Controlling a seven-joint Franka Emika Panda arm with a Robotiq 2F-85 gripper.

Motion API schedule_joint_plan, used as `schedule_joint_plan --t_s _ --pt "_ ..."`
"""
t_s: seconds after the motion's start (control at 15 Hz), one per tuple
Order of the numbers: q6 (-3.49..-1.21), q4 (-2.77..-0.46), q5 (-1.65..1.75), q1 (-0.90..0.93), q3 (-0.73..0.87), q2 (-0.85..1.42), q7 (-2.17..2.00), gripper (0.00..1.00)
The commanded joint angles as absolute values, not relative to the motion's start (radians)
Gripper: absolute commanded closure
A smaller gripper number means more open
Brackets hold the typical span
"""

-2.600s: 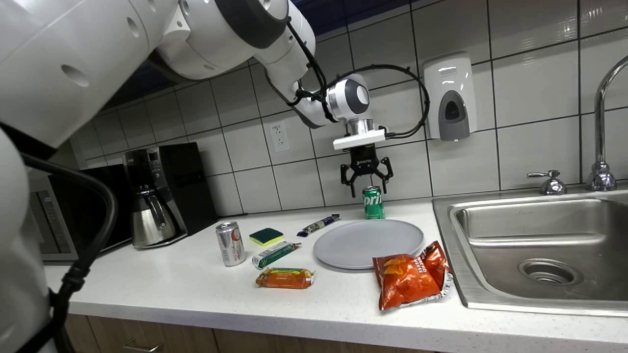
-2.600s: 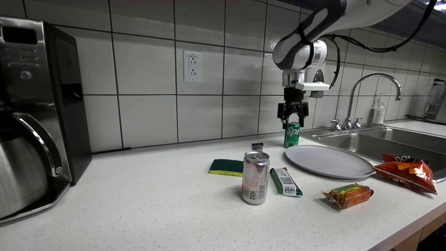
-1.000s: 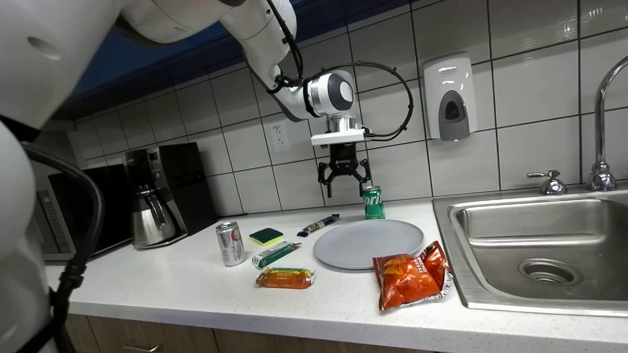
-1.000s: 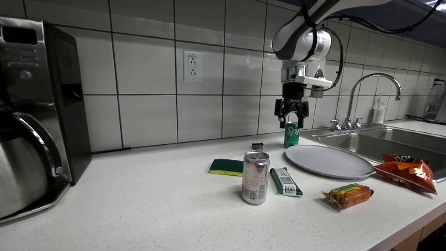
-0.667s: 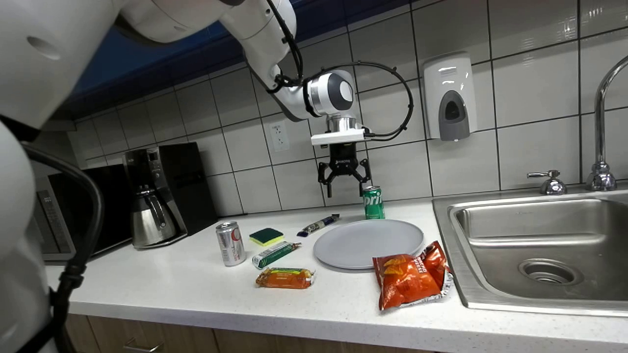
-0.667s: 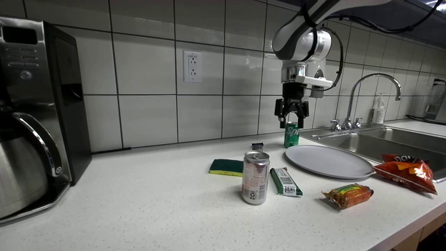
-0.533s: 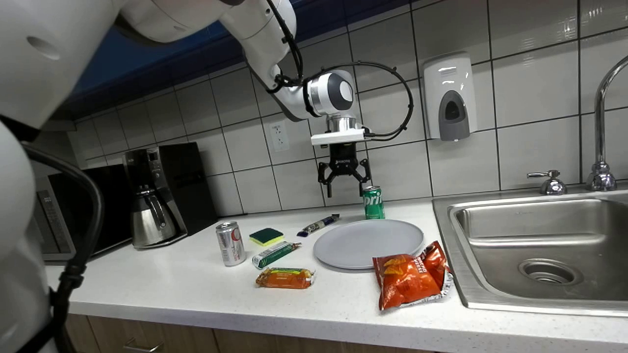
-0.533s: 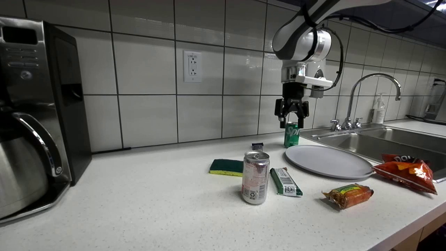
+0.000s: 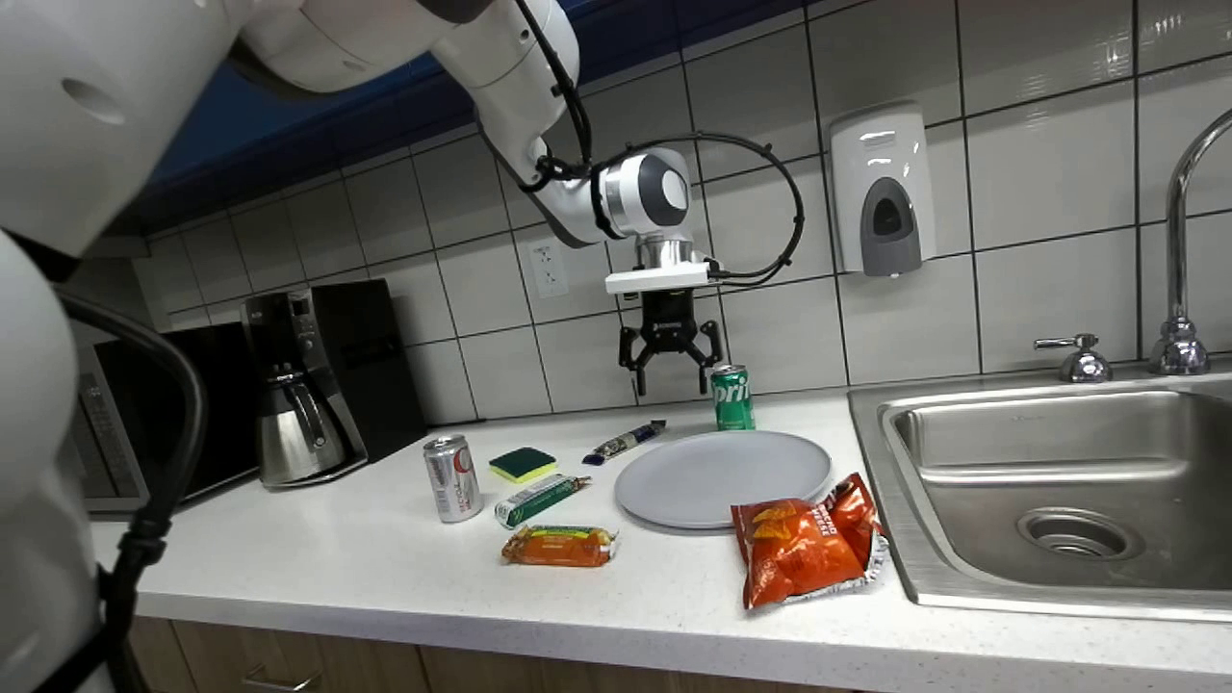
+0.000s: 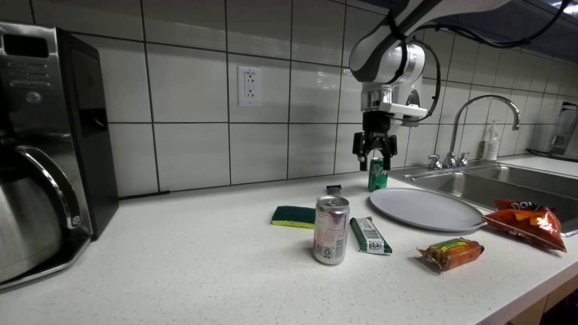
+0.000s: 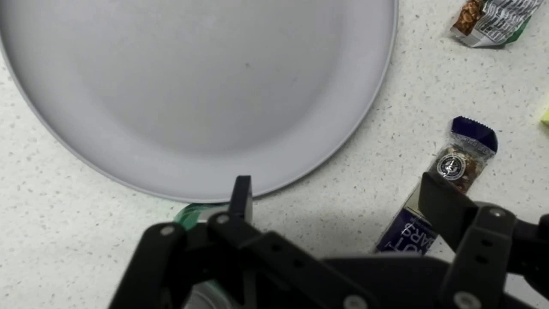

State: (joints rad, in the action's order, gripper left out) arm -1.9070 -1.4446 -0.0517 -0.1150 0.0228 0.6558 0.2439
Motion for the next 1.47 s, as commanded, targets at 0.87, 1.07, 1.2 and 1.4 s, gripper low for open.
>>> schedule_joint_plan --t_s 0.87,1.07,1.2,1.4 --pt "-2.050 -1.426 0.016 0.028 0.033 0.722 -0.030 0.00" --pt "-2.066 -1.421 0.009 0.039 0.029 0.740 -0.071 0.00" --pt "-2.073 -1.418 0.006 0.044 0.029 0.749 -0.091 0.00" --pt "-2.089 -1.418 0.003 0.051 0.030 0.761 -0.120 0.00"
